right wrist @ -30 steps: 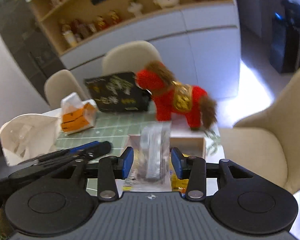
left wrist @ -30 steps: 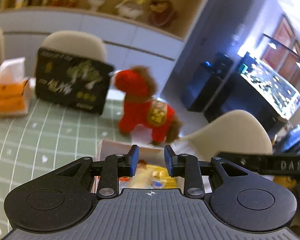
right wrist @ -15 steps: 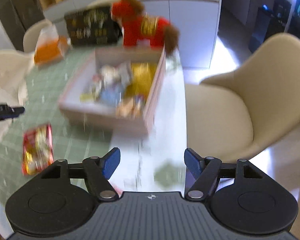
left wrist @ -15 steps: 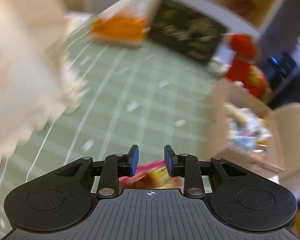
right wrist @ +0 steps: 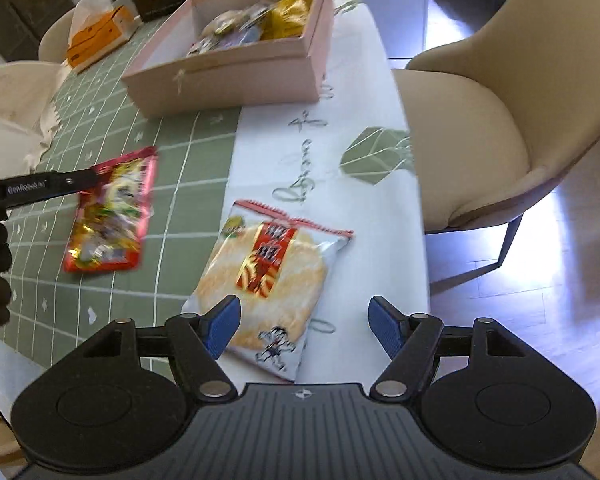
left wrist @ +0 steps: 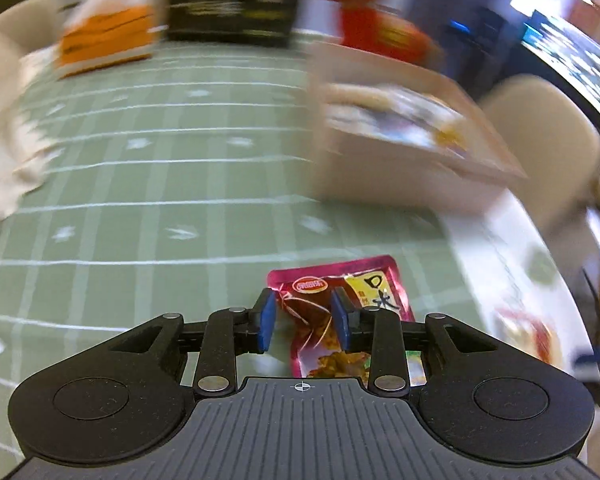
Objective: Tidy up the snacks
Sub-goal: 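Reach left tool to the red chicken pouch while right tool approaches the rice cracker packet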
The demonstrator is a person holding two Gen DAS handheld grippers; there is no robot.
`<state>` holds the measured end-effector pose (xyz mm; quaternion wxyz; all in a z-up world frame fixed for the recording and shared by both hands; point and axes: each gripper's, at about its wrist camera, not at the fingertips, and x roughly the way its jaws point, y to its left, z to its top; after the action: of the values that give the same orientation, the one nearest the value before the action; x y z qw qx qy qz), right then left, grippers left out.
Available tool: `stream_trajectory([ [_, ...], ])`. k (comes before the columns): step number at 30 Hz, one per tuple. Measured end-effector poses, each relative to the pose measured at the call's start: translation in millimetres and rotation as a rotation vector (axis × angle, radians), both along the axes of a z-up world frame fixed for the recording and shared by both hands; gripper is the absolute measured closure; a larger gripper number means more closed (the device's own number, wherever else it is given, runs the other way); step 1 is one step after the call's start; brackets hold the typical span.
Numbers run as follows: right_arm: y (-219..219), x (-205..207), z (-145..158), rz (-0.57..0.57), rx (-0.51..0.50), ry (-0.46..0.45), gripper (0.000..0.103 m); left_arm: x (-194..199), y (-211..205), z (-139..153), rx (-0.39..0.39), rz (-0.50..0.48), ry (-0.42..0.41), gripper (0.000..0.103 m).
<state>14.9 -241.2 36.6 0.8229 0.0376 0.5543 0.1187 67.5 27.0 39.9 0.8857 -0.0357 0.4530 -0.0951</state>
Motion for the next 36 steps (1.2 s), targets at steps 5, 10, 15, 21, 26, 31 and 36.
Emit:
stream_trajectory([
  [5,14,-2,-5,0.046,-0.019,-0.064,0.032,-24,-30,6,-0.029,-0.027,-0.024,0.068],
  [10,29,5,10,0.054,-0.052,-0.162,0.031,-37,-29,16,-0.082,0.044,-0.013,0.069],
  [15,45,2,23,0.096,0.025,-0.207,0.022,-49,-11,13,-0.039,0.113,0.014,0.069],
  [21,74,10,9,0.084,-0.001,-0.133,0.022,-59,0,16,-0.001,0.158,0.020,0.070],
  [26,46,-8,25,0.033,-0.020,-0.219,0.022,-61,-16,23,-0.094,0.070,0.023,0.070],
  [31,13,-23,26,-0.022,-0.086,-0.260,0.022,-52,-37,16,-0.101,0.024,0.025,0.070],
  [36,-3,-19,6,-0.022,-0.032,-0.182,0.050,-44,-47,14,-0.154,-0.026,0.038,0.070],
])
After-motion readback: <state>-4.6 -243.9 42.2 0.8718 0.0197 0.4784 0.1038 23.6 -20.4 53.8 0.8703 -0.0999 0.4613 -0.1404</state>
